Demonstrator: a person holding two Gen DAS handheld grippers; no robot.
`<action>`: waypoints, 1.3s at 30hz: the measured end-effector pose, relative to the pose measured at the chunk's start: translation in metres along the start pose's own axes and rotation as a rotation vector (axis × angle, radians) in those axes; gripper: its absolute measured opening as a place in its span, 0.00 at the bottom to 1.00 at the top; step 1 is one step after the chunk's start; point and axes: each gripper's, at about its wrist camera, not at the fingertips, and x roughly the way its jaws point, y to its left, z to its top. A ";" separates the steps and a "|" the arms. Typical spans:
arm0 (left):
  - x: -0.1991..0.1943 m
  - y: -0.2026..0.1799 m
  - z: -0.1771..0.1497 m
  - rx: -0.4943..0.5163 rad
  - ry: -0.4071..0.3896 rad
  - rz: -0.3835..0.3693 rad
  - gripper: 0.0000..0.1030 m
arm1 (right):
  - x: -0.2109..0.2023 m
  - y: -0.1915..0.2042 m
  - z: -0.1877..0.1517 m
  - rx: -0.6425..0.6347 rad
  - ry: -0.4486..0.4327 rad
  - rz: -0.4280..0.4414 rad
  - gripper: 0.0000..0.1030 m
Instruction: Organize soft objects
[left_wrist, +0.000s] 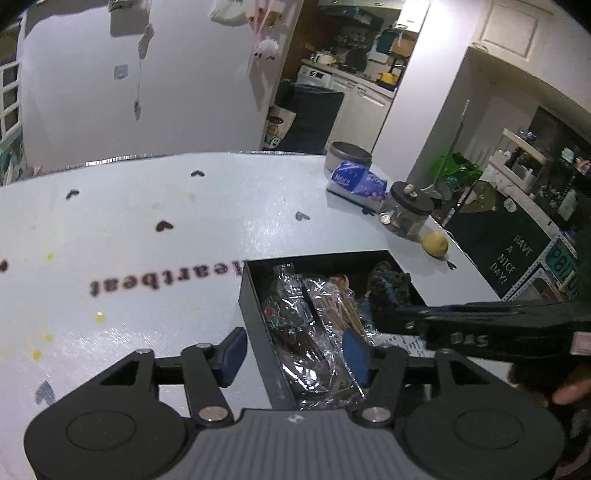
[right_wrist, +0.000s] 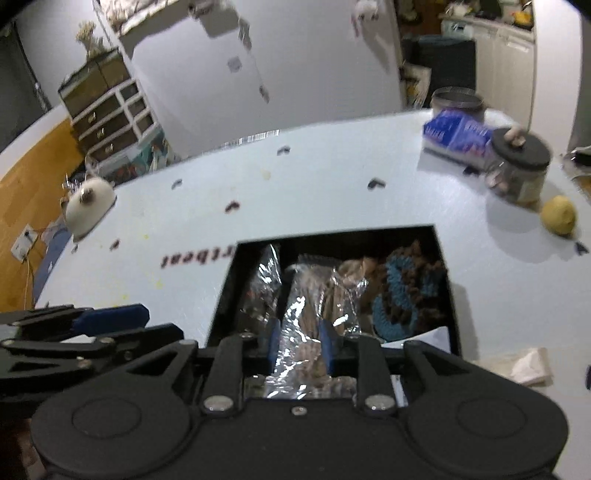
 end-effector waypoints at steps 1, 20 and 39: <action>-0.005 0.001 0.000 0.011 -0.006 -0.003 0.60 | -0.007 0.003 -0.001 0.005 -0.019 -0.004 0.25; -0.099 0.004 0.004 0.025 -0.195 0.063 0.98 | -0.128 0.033 -0.015 -0.042 -0.350 -0.162 0.61; -0.142 -0.071 -0.062 0.003 -0.274 0.236 1.00 | -0.196 -0.003 -0.074 -0.127 -0.367 -0.198 1.00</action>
